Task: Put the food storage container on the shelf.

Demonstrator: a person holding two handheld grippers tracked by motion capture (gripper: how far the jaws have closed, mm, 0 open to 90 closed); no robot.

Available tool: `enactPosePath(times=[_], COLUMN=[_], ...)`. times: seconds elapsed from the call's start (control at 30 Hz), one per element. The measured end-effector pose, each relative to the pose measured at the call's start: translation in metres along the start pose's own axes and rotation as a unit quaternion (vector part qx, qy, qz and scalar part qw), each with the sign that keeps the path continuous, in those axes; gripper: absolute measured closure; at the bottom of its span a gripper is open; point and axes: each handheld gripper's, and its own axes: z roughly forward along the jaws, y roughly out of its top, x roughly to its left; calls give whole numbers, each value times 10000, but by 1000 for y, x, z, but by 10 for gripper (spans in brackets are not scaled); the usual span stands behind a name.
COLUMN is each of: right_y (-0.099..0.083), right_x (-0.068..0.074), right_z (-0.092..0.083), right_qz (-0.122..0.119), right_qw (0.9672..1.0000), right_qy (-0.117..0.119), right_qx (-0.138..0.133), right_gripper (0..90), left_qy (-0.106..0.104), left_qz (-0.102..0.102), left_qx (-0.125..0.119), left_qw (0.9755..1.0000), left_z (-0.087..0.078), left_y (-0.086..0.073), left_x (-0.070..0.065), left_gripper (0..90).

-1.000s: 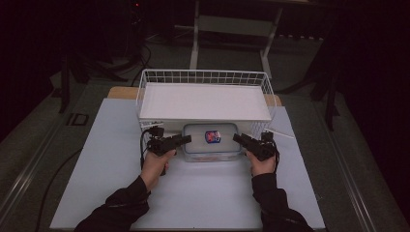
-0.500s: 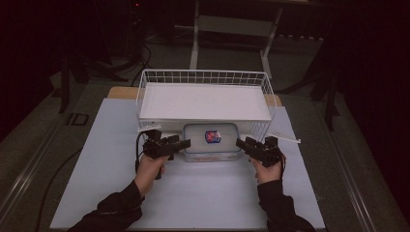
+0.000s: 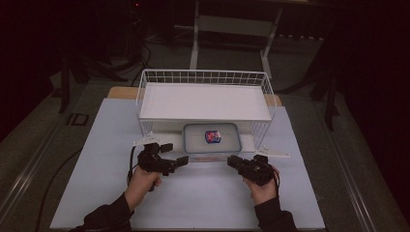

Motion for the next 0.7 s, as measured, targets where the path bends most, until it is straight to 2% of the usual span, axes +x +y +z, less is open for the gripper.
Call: enactPosePath(times=[0.1,0.17,0.23,0.37,0.57,0.63,0.7], right_y=[-2,-3,-3,-2,3,4,5], right_x=[2,3,5,5,6,5,4], right_z=[7,10,21,33,48,55,59], right_qz=[-48,-86,-238,-227,-310,-256,-281], right_qw=[9998,9997,9990,9986,9981,9982,9981], right_qy=[-37,-41,-116,-142,-214,-235,-246], right_qx=[163,220,350,454,491,479,496], right_gripper=[885,885,897,898,899,898,899], left_qy=[-6,-6,39,72,75,200,200], left_qz=[78,78,121,224,230,342,353], left_qx=[68,68,47,59,67,-35,-47], left_qw=[9999,9999,9999,9997,9997,9992,9992], left_z=[0,0,0,1,3,1,0], left_y=[-5,-5,-8,-10,-13,-13,-12], left_x=[-2,-2,-2,-3,-2,-3,-3], left_gripper=[0,0,0,0,0,0,0])
